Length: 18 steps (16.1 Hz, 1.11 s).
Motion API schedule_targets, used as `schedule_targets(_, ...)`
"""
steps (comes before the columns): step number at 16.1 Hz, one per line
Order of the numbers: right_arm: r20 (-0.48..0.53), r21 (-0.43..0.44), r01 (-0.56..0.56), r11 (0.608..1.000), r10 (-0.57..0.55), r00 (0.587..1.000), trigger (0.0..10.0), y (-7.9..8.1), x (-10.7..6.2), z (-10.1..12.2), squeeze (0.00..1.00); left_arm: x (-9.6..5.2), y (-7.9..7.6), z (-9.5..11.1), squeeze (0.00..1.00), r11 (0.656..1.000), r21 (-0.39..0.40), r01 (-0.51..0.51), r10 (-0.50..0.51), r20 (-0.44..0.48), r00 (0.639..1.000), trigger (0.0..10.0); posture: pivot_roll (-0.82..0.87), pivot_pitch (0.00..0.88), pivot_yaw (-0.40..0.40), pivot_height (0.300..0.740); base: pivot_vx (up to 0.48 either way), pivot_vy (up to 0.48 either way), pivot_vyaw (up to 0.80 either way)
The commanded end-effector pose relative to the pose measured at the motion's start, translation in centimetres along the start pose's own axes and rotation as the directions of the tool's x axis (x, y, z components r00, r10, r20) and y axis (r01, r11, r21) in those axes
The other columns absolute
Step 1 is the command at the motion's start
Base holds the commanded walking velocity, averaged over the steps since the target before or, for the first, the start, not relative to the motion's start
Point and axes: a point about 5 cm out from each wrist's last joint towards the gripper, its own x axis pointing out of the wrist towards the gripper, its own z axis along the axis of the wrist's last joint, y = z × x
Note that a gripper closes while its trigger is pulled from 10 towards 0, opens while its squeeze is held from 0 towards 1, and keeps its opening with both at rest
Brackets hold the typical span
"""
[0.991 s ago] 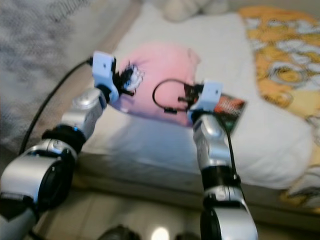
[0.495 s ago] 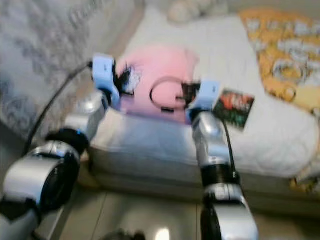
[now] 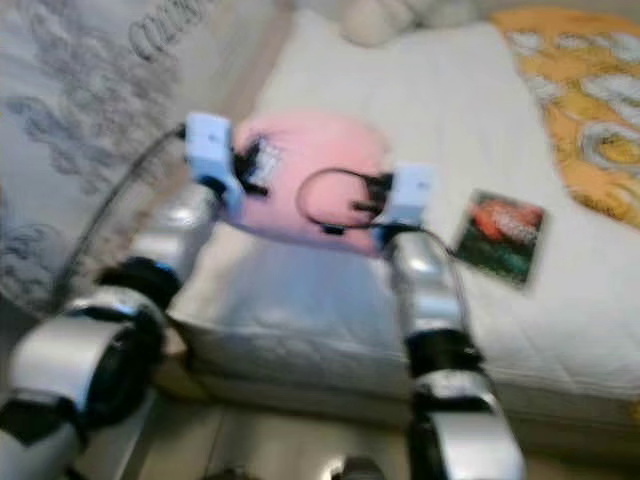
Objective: Clean up the room
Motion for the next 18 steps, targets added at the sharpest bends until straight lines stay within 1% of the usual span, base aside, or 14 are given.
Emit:
schedule_targets(1,0.025,-0.005,-0.016,1.000,0.016,1.000,10.0,0.5,0.3,0.7,0.00,0.0,2.1,2.1,0.00,0.997,0.016,-0.081,0.079,0.078,0.994,10.0,0.05,0.000,0.018,0.740,0.480,0.000,0.55)
schedule_targets(4,-0.030,-0.051,-0.047,0.998,0.045,0.999,10.0,0.6,1.2,0.4,0.00,-0.2,2.5,1.7,0.00,0.991,-0.007,-0.135,0.135,0.068,0.988,10.0,0.06,0.000,0.001,0.740,0.474,0.000,0.54)
schedule_targets(5,-0.077,-0.076,-0.068,0.995,0.062,0.995,10.0,0.6,1.7,0.1,0.00,-0.2,2.7,1.6,0.00,0.989,-0.010,-0.150,0.150,0.064,0.987,10.0,0.06,0.000,-0.008,0.740,0.469,0.000,0.55)
schedule_targets(6,-0.098,-0.089,-0.057,0.994,0.048,0.994,10.0,0.5,2.0,0.0,0.00,-0.2,2.8,1.6,0.00,0.987,-0.012,-0.159,0.159,0.072,0.985,10.0,0.06,0.000,-0.010,0.740,0.469,0.000,0.00)
schedule_targets(7,-0.163,-0.142,-0.045,0.989,0.021,0.986,10.0,-0.1,2.2,-0.8,0.00,-0.4,2.7,0.6,0.00,0.987,-0.044,-0.155,0.157,0.037,0.987,10.0,0.08,0.000,-0.029,0.740,0.000,0.000,0.00)
schedule_targets(8,-0.205,-0.178,-0.045,0.983,0.008,0.979,10.0,-0.4,2.0,-1.7,0.00,-0.5,2.5,-0.5,0.00,0.985,-0.092,-0.145,0.145,-0.006,0.989,10.0,0.09,0.000,-0.045,0.740,0.000,0.000,0.00)
schedule_targets(9,-0.219,-0.191,-0.041,0.981,-0.002,0.976,10.0,-0.6,1.9,-2.0,0.00,-0.6,2.4,-1.0,0.00,0.983,-0.115,-0.145,0.144,-0.022,0.989,10.0,0.09,0.000,-0.045,0.740,0.000,0.000,0.00)
schedule_targets(10,-0.249,-0.230,-0.039,0.973,-0.020,0.968,10.0,-0.9,1.5,-2.9,0.00,-0.8,1.8,-2.1,0.00,0.981,-0.137,-0.137,0.131,-0.052,0.990,10.0,0.09,0.000,-0.060,0.740,0.000,0.000,0.00)
schedule_targets(12,-0.298,-0.271,-0.031,0.962,-0.053,0.953,10.0,-1.3,0.7,-4.8,0.00,-1.4,0.3,-4.5,0.00,0.986,-0.129,-0.107,0.090,-0.131,0.987,10.0,0.07,0.000,-0.067,0.740,0.000,0.000,0.00)
schedule_targets(13,-0.302,-0.275,-0.028,0.961,-0.059,0.952,10.0,-1.3,0.5,-5.2,0.00,-1.6,-0.3,-5.2,0.00,0.989,-0.117,-0.093,0.075,-0.153,0.985,10.0,0.07,0.000,-0.070,0.740,0.000,0.000,0.00)
schedule_targets(14,-0.312,-0.269,-0.028,0.963,-0.059,0.948,10.0,-1.1,0.2,-5.8,0.00,-1.7,-1.1,-5.9,0.00,0.996,-0.066,-0.053,0.041,-0.171,0.984,10.0,0.06,0.000,-0.070,0.740,0.000,0.000,0.00)
schedule_targets(15,-0.330,-0.244,-0.015,0.970,-0.069,0.942,10.0,-1.0,-0.2,-6.5,0.00,-1.8,-1.9,-6.2,0.00,0.998,-0.055,-0.010,0.000,-0.178,0.984,10.0,0.05,0.000,-0.069,0.740,0.000,0.000,0.00)
schedule_targets(17,-0.341,-0.221,-0.007,0.975,-0.071,0.937,10.0,-0.6,-0.6,-7.3,0.00,-1.5,-2.0,-5.8,0.00,0.999,-0.050,-0.015,0.006,-0.179,0.984,10.0,0.03,0.000,-0.057,0.740,0.000,0.000,0.00)
schedule_targets(18,-0.343,-0.216,0.007,0.976,-0.082,0.936,10.0,-0.7,-0.7,-7.6,0.00,-1.4,-2.3,-5.7,0.00,0.999,-0.051,-0.001,-0.008,-0.177,0.984,10.0,0.03,0.000,-0.055,0.740,0.000,0.000,0.00)
